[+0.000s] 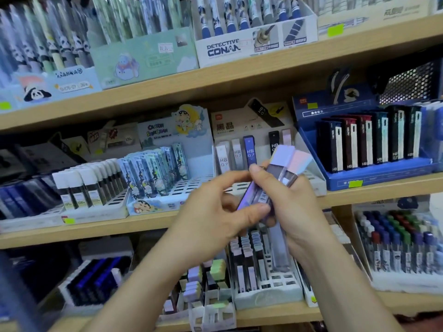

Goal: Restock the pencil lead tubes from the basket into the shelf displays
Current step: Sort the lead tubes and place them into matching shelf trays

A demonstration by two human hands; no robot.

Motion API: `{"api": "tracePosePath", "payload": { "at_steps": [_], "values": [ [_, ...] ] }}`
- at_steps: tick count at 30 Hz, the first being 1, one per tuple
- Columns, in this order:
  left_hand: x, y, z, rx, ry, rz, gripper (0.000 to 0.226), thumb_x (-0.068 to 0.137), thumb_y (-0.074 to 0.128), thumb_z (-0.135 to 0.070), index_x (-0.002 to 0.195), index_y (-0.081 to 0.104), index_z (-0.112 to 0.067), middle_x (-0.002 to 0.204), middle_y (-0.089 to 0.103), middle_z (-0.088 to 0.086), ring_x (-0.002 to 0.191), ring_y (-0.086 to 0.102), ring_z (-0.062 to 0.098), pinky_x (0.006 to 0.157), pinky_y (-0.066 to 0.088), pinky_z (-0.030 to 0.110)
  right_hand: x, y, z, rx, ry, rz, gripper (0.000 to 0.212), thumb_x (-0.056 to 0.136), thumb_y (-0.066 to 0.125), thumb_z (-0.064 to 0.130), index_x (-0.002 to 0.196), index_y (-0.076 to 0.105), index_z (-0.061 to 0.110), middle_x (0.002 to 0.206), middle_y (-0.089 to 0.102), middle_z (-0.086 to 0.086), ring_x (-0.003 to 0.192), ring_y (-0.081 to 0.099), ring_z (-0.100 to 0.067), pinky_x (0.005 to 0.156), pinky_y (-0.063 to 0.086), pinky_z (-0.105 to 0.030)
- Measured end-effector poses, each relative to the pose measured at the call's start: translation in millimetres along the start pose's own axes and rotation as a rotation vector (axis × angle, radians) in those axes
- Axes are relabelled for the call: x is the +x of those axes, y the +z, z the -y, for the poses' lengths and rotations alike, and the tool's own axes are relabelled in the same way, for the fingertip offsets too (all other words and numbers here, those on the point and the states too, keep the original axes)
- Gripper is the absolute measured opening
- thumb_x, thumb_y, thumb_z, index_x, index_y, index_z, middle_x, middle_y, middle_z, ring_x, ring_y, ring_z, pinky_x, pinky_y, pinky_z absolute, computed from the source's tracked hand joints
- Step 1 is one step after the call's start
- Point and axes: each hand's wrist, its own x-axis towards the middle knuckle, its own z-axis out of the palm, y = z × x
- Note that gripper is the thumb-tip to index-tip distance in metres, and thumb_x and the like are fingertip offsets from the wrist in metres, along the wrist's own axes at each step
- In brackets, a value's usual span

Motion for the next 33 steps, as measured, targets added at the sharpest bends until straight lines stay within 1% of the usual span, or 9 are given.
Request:
{"api": "tracePosePath", "payload": {
  "at_steps": [4,7,9,12,17,21,24,29,33],
  "values": [
    [-18.5,-11.2,19.0,-0.408,-0.11,-0.106,0.032,0.079,0.064,-0.017,0.11,0.062,-0.023,0.065,0.069,0.013,0.051,0.061,0.017,0.051,0.051,0.022,-4.0,11.5,-3.2,-0.016,-0.013,0.096,0.014,0.092,0.062,0.026,0.079,0.063,0.021,0.059,0.059,-0.002,0.045,0.051,-0.012,0.037,0.028,-0.017],
    [-31.9,-17.7,30.4,-0.487,-0.113,-0.132,0.026,0.082,0.059,-0.02,0.108,0.062,-0.016,0.069,0.069,0.013,0.056,0.065,0.019,0.055,0.053,0.023,-6.8,15.6,-5.0,-0.049,-0.037,0.204,0.006,0.087,0.064,0.025,0.088,0.064,0.02,0.06,0.058,-0.001,0.047,0.054,-0.012,0.036,0.026,-0.016],
    [-41.0,-20.5,35.7,-0.508,-0.111,-0.128,0.025,0.085,0.056,-0.022,0.107,0.061,-0.014,0.073,0.07,0.014,0.061,0.067,0.022,0.058,0.055,0.024,-9.3,21.5,-9.0,-0.099,-0.032,0.287,0.019,0.081,0.066,0.026,0.096,0.065,0.014,0.059,0.058,-0.002,0.047,0.054,-0.013,0.036,0.027,-0.016],
    [-51.4,-22.8,45.3,-0.536,-0.119,-0.152,0.023,0.088,0.052,-0.023,0.107,0.063,-0.014,0.074,0.07,0.014,0.066,0.069,0.023,0.062,0.056,0.027,-12.7,36.0,-18.4,-0.114,-0.034,0.31,0.004,0.087,0.066,0.01,0.085,0.063,0.009,0.055,0.057,-0.003,0.045,0.051,-0.012,0.039,0.033,-0.016],
    [-59.9,-31.8,61.3,-0.426,-0.075,-0.174,0.019,0.095,0.054,-0.011,0.099,0.072,-0.009,0.093,0.075,0.004,0.089,0.07,0.014,0.084,0.054,0.025,-17.3,50.4,-29.1,-0.118,0.002,0.301,0.011,0.09,0.063,0.005,0.08,0.061,0.007,0.052,0.055,-0.002,0.04,0.05,-0.008,0.037,0.035,-0.013],
    [-67.2,-43.7,70.6,-0.304,-0.096,-0.209,0.022,0.087,0.065,0.003,0.097,0.067,-0.017,0.067,0.071,0.0,0.059,0.063,0.005,0.058,0.048,0.017,-20.1,59.7,-39.3,-0.226,0.017,0.408,0.006,0.09,0.065,0.007,0.085,0.062,0.006,0.056,0.058,-0.003,0.047,0.053,-0.011,0.043,0.042,-0.016],
    [-74.1,-63.1,78.8,-0.237,-0.089,-0.255,0.035,0.084,0.068,0.003,0.102,0.06,-0.026,0.06,0.066,0.001,0.055,0.061,0.011,0.055,0.05,0.023,-21.5,66.2,-51.3,-0.319,0.042,0.52,0.01,0.091,0.066,0.014,0.084,0.063,0.008,0.065,0.061,-0.007,0.063,0.06,-0.023,0.058,0.052,-0.031],
    [-89.6,-112.1,112.5,-0.258,-0.16,-0.409,0.018,0.091,0.059,-0.003,0.102,0.064,-0.017,0.06,0.068,0.004,0.05,0.06,0.013,0.055,0.055,0.026,-30.6,79.9,-90.6,-0.386,0.269,0.559,0.035,0.094,0.062,0.034,0.069,0.057,0.01,0.055,0.058,-0.004,0.045,0.053,-0.014,0.046,0.039,-0.023],
    [-109.7,-132.2,174.2,-0.051,-0.29,-0.428,0.017,0.091,0.06,0.0,0.091,0.068,-0.014,0.068,0.067,0.004,0.058,0.064,0.012,0.06,0.057,0.025,-45.2,90.9,-139.1,-0.332,0.42,0.524,0.029,0.091,0.064,0.039,0.075,0.062,0.015,0.064,0.064,-0.005,0.055,0.06,-0.019,0.057,0.043,-0.033]
  ]
}}
